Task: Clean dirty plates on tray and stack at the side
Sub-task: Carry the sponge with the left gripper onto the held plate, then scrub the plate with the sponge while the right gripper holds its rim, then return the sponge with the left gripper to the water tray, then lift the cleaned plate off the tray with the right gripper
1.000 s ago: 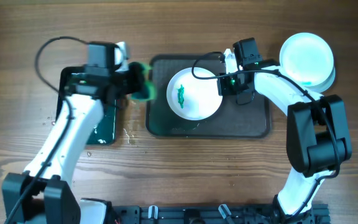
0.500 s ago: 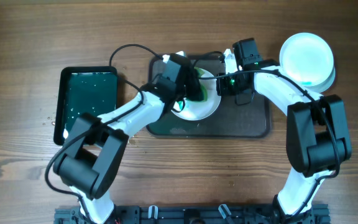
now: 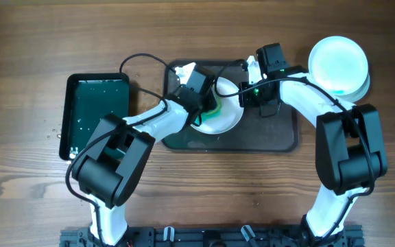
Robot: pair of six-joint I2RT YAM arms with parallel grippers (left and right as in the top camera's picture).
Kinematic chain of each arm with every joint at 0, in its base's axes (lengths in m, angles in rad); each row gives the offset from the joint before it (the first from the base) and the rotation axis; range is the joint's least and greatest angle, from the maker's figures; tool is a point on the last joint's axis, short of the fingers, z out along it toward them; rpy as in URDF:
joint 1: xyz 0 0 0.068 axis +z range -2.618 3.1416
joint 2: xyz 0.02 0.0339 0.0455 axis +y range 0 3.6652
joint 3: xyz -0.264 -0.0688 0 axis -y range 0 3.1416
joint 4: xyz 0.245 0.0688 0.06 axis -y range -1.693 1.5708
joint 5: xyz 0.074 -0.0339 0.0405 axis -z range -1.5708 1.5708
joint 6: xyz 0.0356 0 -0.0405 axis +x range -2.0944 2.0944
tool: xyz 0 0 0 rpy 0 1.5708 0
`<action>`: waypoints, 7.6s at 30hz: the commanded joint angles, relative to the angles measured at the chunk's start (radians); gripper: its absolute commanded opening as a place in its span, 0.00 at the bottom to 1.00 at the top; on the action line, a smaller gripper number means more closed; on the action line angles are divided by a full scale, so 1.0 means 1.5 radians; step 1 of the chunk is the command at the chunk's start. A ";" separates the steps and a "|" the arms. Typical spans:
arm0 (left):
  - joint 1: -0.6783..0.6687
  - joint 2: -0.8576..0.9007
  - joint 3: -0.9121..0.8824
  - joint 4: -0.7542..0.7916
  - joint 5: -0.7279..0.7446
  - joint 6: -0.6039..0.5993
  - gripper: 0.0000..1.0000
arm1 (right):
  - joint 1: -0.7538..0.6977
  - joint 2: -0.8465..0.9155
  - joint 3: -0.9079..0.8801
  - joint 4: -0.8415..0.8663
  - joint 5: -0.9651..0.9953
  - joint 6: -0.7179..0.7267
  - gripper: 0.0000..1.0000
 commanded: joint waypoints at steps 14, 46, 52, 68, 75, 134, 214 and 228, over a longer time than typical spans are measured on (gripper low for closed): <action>0.006 -0.103 -0.008 -0.028 0.132 0.057 0.04 | 0.004 0.007 -0.003 -0.001 -0.011 0.002 0.04; 0.018 -0.092 -0.006 -0.027 0.187 0.076 0.04 | 0.004 0.007 -0.003 -0.001 -0.011 0.002 0.04; 0.014 -0.023 -0.006 -0.023 0.174 0.077 0.04 | 0.004 0.007 -0.003 -0.001 -0.011 0.002 0.05; 0.015 0.021 -0.006 0.024 -0.296 0.142 0.04 | 0.004 0.007 -0.003 -0.004 -0.011 -0.001 0.04; 0.013 -0.017 -0.006 0.105 -0.331 0.137 0.04 | 0.004 0.007 -0.003 -0.013 0.002 -0.016 0.04; 0.035 0.025 -0.006 0.181 0.055 0.033 0.04 | 0.002 0.007 -0.003 0.001 0.004 -0.015 0.04; 0.481 -0.286 -0.018 -0.299 0.095 0.137 1.00 | 0.384 -0.180 0.037 0.299 0.964 -0.875 0.04; 0.481 -0.286 -0.018 -0.300 0.095 0.137 1.00 | 0.386 -0.179 0.037 0.132 0.761 -0.690 0.04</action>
